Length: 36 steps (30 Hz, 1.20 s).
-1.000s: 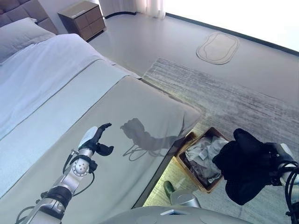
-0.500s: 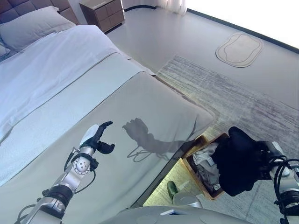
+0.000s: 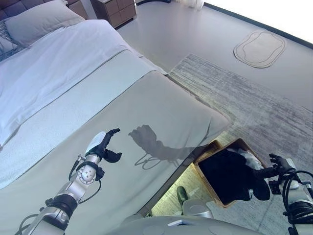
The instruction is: Pick up the clothes from the bed and place them into the basket
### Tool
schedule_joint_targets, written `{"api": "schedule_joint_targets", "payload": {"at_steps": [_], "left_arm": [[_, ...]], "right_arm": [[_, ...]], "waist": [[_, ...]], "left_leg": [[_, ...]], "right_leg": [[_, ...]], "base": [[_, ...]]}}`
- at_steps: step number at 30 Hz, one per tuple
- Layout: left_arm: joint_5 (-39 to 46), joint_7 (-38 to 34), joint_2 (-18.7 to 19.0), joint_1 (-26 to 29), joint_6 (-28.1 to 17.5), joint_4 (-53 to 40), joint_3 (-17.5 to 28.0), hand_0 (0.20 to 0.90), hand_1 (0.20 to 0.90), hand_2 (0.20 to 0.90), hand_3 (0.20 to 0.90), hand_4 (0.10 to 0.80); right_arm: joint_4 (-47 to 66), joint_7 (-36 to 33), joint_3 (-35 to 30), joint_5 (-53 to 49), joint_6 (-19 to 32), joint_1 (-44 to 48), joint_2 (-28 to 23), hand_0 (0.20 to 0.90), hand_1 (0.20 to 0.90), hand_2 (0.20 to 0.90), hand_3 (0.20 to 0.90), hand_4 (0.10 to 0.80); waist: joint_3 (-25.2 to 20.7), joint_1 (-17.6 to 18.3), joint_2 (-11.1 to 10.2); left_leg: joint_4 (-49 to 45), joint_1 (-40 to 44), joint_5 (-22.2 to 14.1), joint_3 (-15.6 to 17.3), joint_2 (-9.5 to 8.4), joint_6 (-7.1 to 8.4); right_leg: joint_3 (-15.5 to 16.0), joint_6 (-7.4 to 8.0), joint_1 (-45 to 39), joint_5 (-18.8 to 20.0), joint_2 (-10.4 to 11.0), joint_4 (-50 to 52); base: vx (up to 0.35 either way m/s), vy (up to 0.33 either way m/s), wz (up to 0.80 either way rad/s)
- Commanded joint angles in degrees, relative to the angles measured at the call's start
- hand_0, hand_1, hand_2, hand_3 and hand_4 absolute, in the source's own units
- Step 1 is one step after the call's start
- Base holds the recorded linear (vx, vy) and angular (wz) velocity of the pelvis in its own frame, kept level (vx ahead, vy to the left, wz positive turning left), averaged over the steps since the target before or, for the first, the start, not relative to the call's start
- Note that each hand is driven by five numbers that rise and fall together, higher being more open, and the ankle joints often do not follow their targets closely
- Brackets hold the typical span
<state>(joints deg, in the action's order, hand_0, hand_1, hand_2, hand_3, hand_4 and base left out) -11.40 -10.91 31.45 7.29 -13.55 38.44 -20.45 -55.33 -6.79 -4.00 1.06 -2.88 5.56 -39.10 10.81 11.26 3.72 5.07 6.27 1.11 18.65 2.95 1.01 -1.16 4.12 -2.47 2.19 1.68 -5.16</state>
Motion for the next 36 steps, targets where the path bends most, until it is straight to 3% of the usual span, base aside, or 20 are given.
{"api": "schedule_joint_targets", "payload": {"at_steps": [1, 9, 15, 20, 29, 36], "left_arm": [[-0.2, -3.2, 1.9, 4.4, -2.1, -4.0, 1.0, 0.9, 0.9, 0.9, 0.9, 0.8], [-0.1, -3.3, 1.4, 4.5, -1.3, -4.0, 0.8, 0.9, 0.9, 0.9, 0.9, 0.8], [0.8, -4.3, 0.3, 4.0, -1.0, -3.5, 1.4, 0.9, 0.9, 0.9, 0.9, 0.8], [0.7, -7.2, -2.3, 2.2, -0.1, -2.4, 2.3, 0.9, 0.9, 0.9, 0.9, 0.8], [-1.1, -11.9, -6.8, -2.1, -2.7, -0.2, 5.4, 0.9, 0.9, 0.9, 0.9, 0.8], [-2.4, -9.7, -8.0, -6.9, -2.3, -1.7, 8.6, 0.9, 0.9, 0.9, 0.9, 0.8]], "right_arm": [[-1.7, -4.0, -2.1, -0.8, 0.6, 3.6, -2.1, 0.9, 0.9, 0.9, 0.9, 0.8], [-1.2, -5.8, -2.7, -3.0, 2.2, 3.8, -2.0, 0.9, 0.9, 0.9, 0.9, 0.8], [5.4, -10.2, -2.4, -2.8, 4.5, 3.4, -0.7, 0.9, 0.9, 0.9, 0.9, 0.8], [18.2, -15.9, 0.0, 0.9, 9.4, 2.6, 2.2, 0.9, 0.9, 0.9, 0.9, 0.8], [31.7, -21.1, 6.9, 16.7, 13.2, -0.4, 6.5, 0.9, 0.9, 0.9, 0.9, 0.8], [38.2, -17.6, 10.9, 20.2, 14.2, -3.0, 8.8, 0.9, 0.9, 0.9, 0.9, 0.8]], "waist": [[-3.6, -0.4, -1.1], [-4.0, -0.3, -1.3], [-4.7, 0.2, -1.3], [-5.2, 0.2, -1.3], [-5.6, -2.5, -2.2], [-5.6, -6.2, -3.3]], "left_leg": [[-5.2, 1.2, -6.6, -0.5, 1.41, 0.38], [-5.1, 2.0, -6.7, -0.2, 1.9, 0.54], [-4.5, 2.7, -6.4, -0.1, 2.09, 0.77], [-4.2, 3.1, -6.0, -0.7, 2.29, 1.02], [-3.4, 2.3, -5.0, -4.6, 1.46, 1.13], [-3.0, 1.5, -4.5, -8.4, 0.56, 1.19]], "right_leg": [[1.8, 2.79, 4.6, -0.3, 1.4, 5.2], [1.7, 2.75, 4.0, -0.3, 1.3, 5.0], [1.5, 2.71, 3.4, -0.3, 1.1, 4.9], [1.6, 2.41, 2.9, -1.0, 0.8, 5.5], [3.6, 1.86, 1.4, -2.6, 1.0, 6.0], [6.9, 1.45, -0.4, -3.7, 1.9, 5.9]], "base": [[0.0, 0.0, 0.0], [0.0, 0.0, 0.0], [0.021, 0.022, -0.01], [0.045, 0.049, -0.01], [0.01, 0.035, 0.09], [0.02, -0.01, 0.3]]}}
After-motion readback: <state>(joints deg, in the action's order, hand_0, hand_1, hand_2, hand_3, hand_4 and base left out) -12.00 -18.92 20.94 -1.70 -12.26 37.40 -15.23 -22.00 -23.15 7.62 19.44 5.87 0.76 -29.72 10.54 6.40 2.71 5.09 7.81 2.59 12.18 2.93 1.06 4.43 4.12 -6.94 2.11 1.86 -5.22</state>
